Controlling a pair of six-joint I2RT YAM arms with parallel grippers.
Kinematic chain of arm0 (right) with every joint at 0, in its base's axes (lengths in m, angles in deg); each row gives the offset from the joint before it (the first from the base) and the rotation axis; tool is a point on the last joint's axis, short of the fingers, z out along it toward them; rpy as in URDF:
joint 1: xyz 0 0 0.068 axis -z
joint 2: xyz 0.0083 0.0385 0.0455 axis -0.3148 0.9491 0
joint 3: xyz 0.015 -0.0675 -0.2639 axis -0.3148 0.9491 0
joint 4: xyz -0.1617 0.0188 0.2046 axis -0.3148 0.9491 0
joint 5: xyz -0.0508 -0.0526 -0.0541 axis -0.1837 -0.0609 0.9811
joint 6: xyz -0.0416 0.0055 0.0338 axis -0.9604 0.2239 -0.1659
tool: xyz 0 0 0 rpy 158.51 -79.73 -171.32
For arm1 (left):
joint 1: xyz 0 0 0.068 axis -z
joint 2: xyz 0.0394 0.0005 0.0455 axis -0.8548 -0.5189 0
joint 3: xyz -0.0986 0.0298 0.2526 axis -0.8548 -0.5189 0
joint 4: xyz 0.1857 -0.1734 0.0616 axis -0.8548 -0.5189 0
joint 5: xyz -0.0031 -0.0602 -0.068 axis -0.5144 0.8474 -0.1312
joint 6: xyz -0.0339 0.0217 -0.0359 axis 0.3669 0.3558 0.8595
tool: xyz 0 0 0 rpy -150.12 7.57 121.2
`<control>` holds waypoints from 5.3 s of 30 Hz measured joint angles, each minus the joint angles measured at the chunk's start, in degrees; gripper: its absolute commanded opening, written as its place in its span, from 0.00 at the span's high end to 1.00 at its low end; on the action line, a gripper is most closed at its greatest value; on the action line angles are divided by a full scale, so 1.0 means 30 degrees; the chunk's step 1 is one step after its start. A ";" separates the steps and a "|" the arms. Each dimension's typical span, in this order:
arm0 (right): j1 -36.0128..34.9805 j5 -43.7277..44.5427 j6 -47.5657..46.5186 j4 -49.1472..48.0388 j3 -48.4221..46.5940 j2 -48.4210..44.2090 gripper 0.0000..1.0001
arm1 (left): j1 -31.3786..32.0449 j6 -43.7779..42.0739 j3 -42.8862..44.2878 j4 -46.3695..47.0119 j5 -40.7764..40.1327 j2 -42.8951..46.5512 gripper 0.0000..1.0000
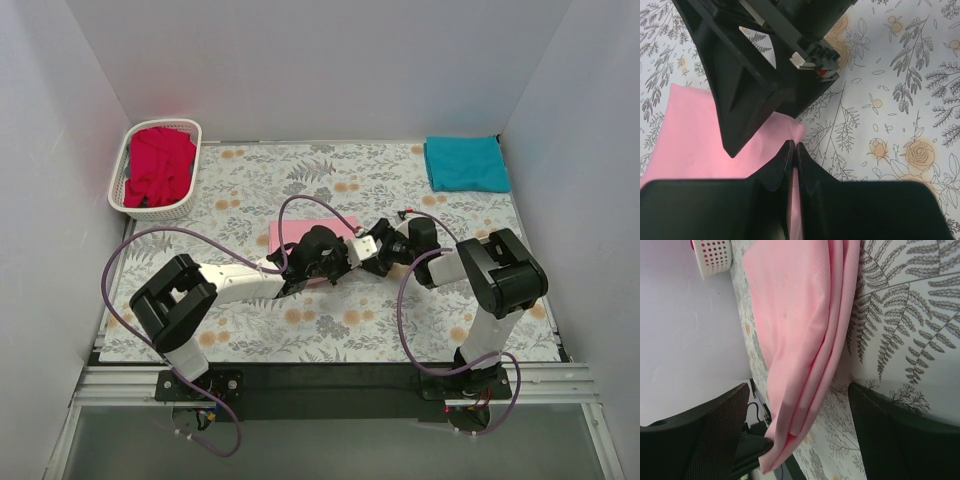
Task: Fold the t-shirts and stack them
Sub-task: Neatly place the folded tshirt to the corner
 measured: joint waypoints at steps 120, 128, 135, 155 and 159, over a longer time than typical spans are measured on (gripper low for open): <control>0.7293 0.7315 -2.8064 1.8943 -2.7970 0.5996 0.99 | -0.3585 0.6594 -0.2229 -0.7198 0.0801 0.9610 0.03; 0.7854 0.7133 -2.8159 1.8943 -2.7970 0.6003 0.99 | -0.3585 0.6579 -0.2266 -0.7206 0.0925 0.9602 0.03; 0.8561 0.6717 -2.8968 1.8906 -2.8552 0.6419 0.99 | -0.3585 0.6579 -0.2266 -0.7220 0.0991 0.9479 0.02; 0.9967 0.6477 -3.1714 1.7770 -2.8742 0.9071 0.99 | -0.3585 0.6798 -0.1610 -0.8174 0.1581 0.8816 0.02; 1.0156 0.6477 -3.2326 1.7260 -2.8866 0.9595 0.99 | -0.3585 0.6819 -0.1603 -0.8262 0.1647 0.8575 0.02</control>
